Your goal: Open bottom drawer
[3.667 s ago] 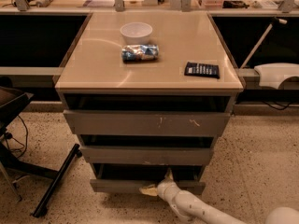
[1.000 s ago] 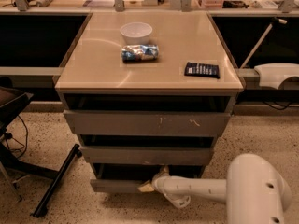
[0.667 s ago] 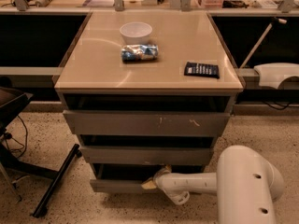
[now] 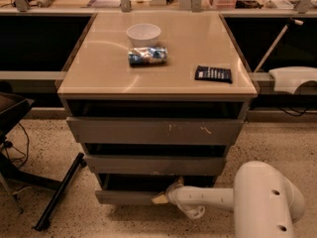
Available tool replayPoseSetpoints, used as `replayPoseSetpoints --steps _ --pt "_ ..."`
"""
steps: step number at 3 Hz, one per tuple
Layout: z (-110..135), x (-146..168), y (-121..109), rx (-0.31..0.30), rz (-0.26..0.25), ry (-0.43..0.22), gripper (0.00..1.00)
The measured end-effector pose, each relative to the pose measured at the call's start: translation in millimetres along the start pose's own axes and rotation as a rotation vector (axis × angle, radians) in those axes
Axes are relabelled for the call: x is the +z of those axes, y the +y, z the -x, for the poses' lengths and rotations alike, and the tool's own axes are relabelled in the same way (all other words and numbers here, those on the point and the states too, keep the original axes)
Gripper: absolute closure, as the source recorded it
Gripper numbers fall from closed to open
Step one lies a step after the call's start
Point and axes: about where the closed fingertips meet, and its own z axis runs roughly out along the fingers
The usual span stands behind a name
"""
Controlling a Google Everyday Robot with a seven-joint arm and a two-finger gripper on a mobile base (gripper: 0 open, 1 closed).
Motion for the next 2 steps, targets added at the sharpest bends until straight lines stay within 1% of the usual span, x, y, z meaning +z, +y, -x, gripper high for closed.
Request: replayPoseSetpoints --steps 1,2 --pt "-18.3 3.5 -7.9 0.034 0.032 0.041 0.00" --pt "-18.4 3.8 -7.4 0.034 0.032 0.040 0.00"
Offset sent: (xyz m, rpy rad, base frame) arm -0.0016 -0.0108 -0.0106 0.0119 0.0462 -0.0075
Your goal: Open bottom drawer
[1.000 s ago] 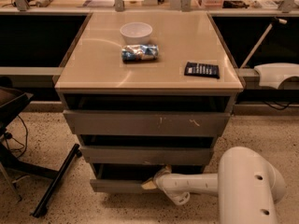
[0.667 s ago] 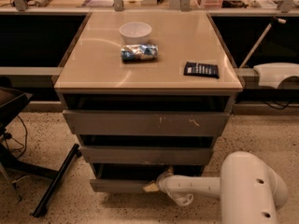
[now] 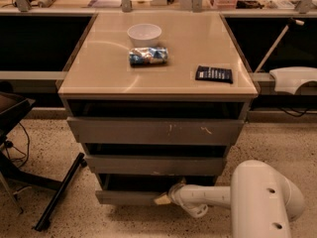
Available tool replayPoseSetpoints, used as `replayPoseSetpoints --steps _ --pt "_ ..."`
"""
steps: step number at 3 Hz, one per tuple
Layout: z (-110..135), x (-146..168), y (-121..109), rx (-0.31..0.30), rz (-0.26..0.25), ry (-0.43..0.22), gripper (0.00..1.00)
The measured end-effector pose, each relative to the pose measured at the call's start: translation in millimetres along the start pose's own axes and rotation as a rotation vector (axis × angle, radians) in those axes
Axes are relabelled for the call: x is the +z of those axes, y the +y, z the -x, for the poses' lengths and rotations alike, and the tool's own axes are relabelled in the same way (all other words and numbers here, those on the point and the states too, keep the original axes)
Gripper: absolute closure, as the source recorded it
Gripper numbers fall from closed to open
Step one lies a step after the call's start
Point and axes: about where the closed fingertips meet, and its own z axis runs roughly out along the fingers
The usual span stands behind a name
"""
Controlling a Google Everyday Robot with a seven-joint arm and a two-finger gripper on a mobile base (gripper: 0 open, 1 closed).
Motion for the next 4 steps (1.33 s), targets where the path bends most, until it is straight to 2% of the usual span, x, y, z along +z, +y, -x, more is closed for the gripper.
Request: replayPoseSetpoints --steps 1,2,4 --pt "-12.5 5.2 10.4 0.033 0.024 -0.037 0.00" --pt "-14.9 5.5 12.2 0.036 0.026 -0.040 0.19" --pt "-14.8 5.5 12.2 0.036 0.026 -0.040 0.66"
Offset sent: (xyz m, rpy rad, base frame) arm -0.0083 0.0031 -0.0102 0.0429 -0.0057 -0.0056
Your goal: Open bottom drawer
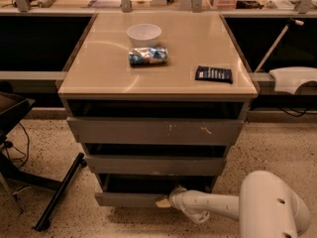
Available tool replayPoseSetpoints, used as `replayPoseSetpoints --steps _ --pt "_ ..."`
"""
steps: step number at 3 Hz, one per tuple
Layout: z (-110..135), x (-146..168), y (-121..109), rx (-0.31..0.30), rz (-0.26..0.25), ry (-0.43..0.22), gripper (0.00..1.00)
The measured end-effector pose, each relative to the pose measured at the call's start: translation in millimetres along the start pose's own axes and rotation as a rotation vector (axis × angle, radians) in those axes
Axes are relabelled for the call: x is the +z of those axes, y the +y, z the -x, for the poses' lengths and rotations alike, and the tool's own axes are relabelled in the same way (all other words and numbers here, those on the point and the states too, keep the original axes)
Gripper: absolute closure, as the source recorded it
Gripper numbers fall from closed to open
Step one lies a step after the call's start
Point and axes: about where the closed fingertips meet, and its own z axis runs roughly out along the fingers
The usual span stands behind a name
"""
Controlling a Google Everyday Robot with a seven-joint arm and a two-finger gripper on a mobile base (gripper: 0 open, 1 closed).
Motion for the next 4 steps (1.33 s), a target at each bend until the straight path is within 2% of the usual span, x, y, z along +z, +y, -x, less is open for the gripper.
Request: replayPoseSetpoints --steps 1,2,3,4 --pt "0.7 -1.0 -0.6 0.000 0.000 0.000 0.89" --pt "0.6 -1.6 -1.4 0.000 0.000 0.000 1.00" --pt "-10.9 -9.7 7.4 0.017 -0.031 -0.016 1.00" --pt "-9.3 -14.8 7.1 0.017 -0.031 -0.016 1.00"
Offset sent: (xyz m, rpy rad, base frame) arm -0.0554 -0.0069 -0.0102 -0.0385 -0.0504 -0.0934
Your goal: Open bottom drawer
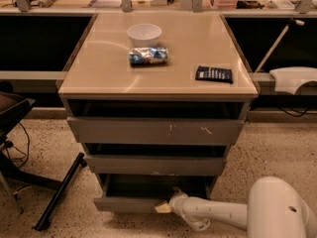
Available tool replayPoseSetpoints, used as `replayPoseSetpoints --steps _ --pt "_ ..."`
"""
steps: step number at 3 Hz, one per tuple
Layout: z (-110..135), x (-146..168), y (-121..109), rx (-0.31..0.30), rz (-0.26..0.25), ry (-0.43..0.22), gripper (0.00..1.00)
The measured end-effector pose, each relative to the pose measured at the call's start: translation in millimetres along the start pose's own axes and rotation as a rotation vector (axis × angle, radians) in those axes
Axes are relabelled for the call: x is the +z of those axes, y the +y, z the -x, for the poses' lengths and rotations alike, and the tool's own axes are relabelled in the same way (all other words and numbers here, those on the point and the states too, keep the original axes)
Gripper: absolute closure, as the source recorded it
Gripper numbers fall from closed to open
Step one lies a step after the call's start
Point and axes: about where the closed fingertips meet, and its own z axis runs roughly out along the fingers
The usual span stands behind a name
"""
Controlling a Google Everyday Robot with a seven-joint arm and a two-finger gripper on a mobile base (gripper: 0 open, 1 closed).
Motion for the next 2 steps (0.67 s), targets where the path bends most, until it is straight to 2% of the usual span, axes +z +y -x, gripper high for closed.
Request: replayPoseSetpoints --steps 1,2 --pt "-9.9 -6.3 8.1 0.010 0.003 -0.018 1.00" --pt "-9.4 -10.9 8.9 0.010 0.003 -0.018 1.00"
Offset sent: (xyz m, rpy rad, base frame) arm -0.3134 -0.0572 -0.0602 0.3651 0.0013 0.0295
